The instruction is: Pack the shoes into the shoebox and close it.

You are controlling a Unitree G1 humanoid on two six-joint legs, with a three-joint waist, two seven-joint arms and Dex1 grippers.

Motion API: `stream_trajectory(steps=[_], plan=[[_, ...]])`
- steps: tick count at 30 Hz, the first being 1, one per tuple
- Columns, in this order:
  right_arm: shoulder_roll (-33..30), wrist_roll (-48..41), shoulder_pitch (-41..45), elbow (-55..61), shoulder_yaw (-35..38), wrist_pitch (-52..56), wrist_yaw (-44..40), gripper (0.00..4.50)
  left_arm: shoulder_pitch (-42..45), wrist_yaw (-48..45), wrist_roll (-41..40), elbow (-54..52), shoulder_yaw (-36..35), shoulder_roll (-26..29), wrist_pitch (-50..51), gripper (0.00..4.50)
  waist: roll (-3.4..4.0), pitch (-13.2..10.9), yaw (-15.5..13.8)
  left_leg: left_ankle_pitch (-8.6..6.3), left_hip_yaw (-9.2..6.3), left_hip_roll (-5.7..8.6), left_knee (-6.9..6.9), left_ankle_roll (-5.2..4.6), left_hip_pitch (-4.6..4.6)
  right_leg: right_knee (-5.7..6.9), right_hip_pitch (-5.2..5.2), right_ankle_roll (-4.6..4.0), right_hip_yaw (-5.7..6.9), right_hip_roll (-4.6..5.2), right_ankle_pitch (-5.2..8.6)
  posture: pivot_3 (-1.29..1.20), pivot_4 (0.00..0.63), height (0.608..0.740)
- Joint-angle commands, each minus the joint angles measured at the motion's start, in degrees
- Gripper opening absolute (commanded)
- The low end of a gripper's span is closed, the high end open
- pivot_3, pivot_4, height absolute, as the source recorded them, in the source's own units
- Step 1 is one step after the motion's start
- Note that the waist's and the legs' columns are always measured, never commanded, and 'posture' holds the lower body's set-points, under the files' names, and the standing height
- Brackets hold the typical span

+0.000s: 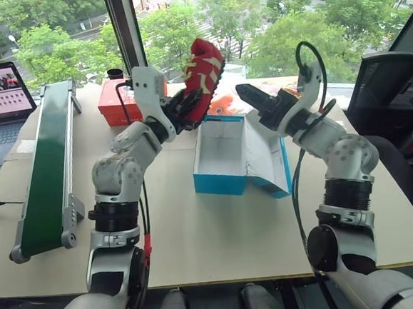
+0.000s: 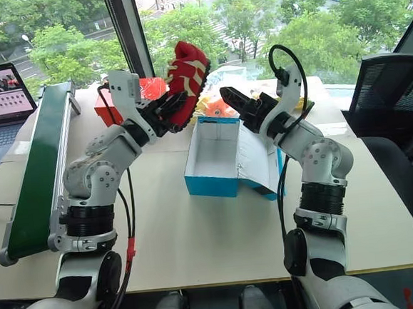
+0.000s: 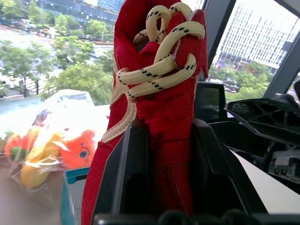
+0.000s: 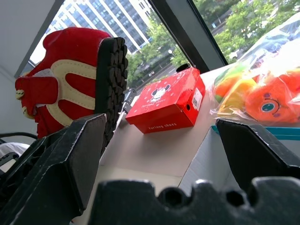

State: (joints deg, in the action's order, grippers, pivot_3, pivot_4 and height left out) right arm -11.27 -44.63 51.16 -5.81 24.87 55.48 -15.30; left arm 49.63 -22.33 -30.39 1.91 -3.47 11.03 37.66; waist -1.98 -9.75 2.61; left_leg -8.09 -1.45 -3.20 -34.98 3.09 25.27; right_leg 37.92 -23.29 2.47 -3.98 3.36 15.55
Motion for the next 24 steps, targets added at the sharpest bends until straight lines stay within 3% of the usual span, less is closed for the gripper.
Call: stream_trajectory(steps=[1,10,11,21,24], plan=[[0.8,-4.8,2.1,3.5,0.9,1.3,1.6,4.5,0.7,-1.0,0.3,-3.6,2.5,-1.0,0.4,1.12,0.0,0.0,0.0,0.0,0.0,0.0,0.0,0.0,0.0,0.0,0.0,0.0,0.0,0.0,0.0,0.0,0.15,0.739],[2.1,-8.1,1.4,5.1,-0.8,2.6,3.7,4.5,1.6,-0.2,0.0,-4.4,3.0,-4.3,0.8,1.12,0.01,0.0,-0.1,0.0,-0.02,0.04,-0.01,0.0,0.03,-0.05,0.0,0.02,0.0,0.02,0.01,0.0,0.15,0.739],[2.3,-8.3,1.4,4.9,-0.8,2.4,3.8,3.98,1.8,0.0,-0.1,-4.4,2.8,-4.4,1.0,1.09,0.01,0.0,-0.1,0.0,-0.02,0.04,-0.01,-0.01,0.03,-0.05,0.0,0.02,0.0,0.02,0.01,0.0,0.15,0.739],[3.3,-8.1,2.3,3.1,-0.7,-0.1,4.0,0.71,1.7,1.1,-0.3,-6.0,2.1,-6.0,2.6,1.09,0.01,0.0,-0.1,0.0,-0.03,0.04,0.0,-0.01,0.05,-0.07,0.0,0.03,0.0,0.02,0.02,0.0,0.15,0.739],[3.0,-6.9,2.4,2.7,-1.2,-0.8,4.1,0.2,1.0,1.1,-2.0,-7.1,1.1,-6.2,3.7,1.09,0.01,0.0,-0.1,0.0,-0.03,0.04,0.0,-0.01,0.05,-0.08,0.0,0.03,0.0,0.02,0.02,0.0,0.15,0.739]])
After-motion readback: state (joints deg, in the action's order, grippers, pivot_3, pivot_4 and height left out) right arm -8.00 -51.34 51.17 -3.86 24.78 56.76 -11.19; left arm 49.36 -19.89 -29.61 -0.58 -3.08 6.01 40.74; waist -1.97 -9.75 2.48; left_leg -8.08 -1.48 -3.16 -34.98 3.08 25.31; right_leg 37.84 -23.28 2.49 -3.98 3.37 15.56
